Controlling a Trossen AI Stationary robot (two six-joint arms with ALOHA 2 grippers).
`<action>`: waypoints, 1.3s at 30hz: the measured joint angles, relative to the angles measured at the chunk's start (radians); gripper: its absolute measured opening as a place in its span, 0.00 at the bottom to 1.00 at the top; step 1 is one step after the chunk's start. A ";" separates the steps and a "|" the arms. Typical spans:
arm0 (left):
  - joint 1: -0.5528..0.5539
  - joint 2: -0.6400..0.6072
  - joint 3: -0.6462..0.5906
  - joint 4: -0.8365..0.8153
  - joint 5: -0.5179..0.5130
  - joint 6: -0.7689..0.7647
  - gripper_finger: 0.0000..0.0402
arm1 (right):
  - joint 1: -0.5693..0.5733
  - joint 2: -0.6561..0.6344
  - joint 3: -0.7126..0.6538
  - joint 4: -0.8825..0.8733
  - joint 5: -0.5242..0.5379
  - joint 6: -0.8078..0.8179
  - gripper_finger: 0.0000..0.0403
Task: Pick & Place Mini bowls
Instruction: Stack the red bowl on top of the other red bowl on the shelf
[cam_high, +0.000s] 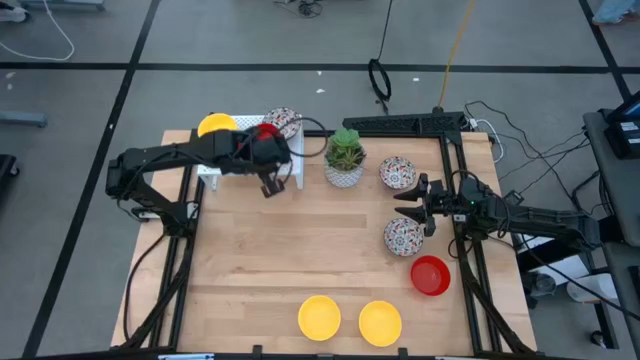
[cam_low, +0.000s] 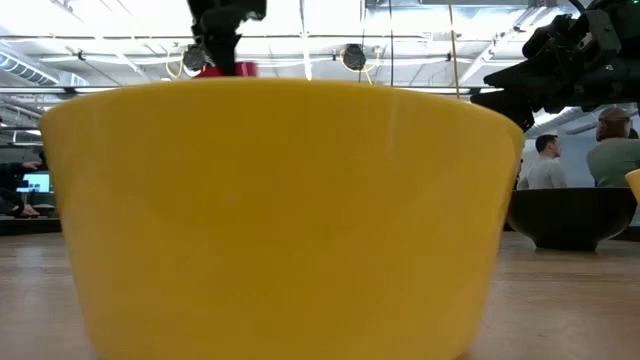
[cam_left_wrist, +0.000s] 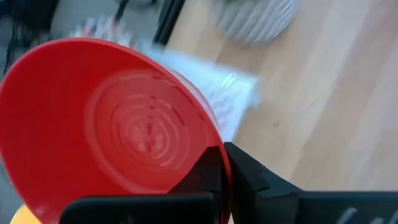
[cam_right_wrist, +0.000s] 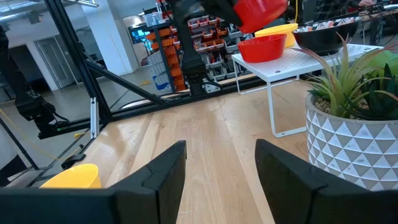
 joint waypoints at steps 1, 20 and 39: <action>0.021 0.000 0.000 -0.029 0.001 0.000 0.02 | 0.000 0.000 0.000 0.000 0.000 0.000 0.45; 0.118 0.000 0.000 -0.195 0.048 -0.053 0.08 | 0.000 0.000 0.000 0.000 0.000 0.000 0.45; 0.137 0.014 -0.005 -0.189 0.072 -0.080 0.09 | 0.000 0.000 0.000 0.000 0.000 0.000 0.45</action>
